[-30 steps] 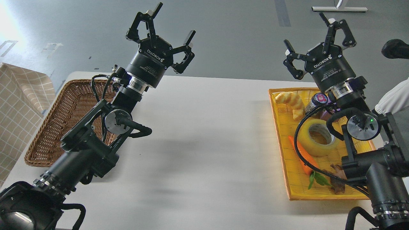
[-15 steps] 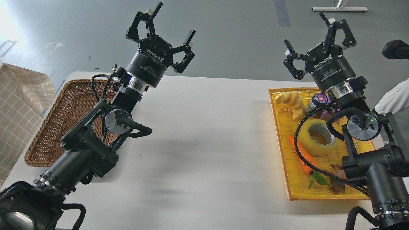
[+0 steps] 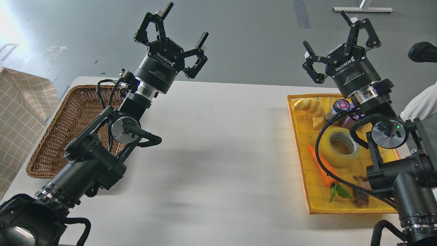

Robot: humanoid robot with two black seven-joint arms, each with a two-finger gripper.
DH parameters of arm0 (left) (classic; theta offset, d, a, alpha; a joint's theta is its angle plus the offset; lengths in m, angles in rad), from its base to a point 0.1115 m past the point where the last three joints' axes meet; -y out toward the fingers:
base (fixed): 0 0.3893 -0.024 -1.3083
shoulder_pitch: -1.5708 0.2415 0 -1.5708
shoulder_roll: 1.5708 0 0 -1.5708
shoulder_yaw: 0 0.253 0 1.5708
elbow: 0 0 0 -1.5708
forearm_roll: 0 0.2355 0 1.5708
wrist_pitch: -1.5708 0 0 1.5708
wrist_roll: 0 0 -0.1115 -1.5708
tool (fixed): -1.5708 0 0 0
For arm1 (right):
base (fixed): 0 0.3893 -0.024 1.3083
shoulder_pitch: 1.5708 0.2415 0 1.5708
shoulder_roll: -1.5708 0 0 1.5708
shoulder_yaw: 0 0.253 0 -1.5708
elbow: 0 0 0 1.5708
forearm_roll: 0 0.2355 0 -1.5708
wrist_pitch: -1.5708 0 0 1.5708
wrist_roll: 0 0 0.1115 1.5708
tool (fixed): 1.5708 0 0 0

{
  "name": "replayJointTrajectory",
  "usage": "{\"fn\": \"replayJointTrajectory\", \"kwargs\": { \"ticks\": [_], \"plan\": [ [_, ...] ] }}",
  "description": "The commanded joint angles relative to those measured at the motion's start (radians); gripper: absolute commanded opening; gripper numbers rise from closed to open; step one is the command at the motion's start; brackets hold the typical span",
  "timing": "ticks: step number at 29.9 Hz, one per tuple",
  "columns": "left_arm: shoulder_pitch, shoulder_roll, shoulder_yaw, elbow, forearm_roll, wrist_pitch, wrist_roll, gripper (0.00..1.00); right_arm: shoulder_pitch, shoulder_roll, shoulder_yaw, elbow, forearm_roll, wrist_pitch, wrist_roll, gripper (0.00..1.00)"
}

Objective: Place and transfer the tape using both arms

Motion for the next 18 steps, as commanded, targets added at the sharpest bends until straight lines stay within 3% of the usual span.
{"fn": "replayJointTrajectory", "kwargs": {
  "ticks": [1, 8, 18],
  "plan": [
    [-0.003, 0.000, 0.000, 0.000, 0.000, 0.000, 0.002, 0.98, 0.003, -0.013, -0.003, -0.001, -0.002, 0.000, 0.000, 1.00],
    [-0.001, 0.000, 0.000, 0.000, 0.000, 0.000, 0.000, 0.98, 0.008, -0.067, -0.069, -0.001, -0.018, 0.000, 0.000, 1.00],
    [-0.004, -0.007, -0.002, 0.002, 0.000, 0.000, 0.000, 0.98, 0.072, -0.297, -0.273, 0.006, -0.161, 0.000, 0.005, 0.99]
  ]
}}
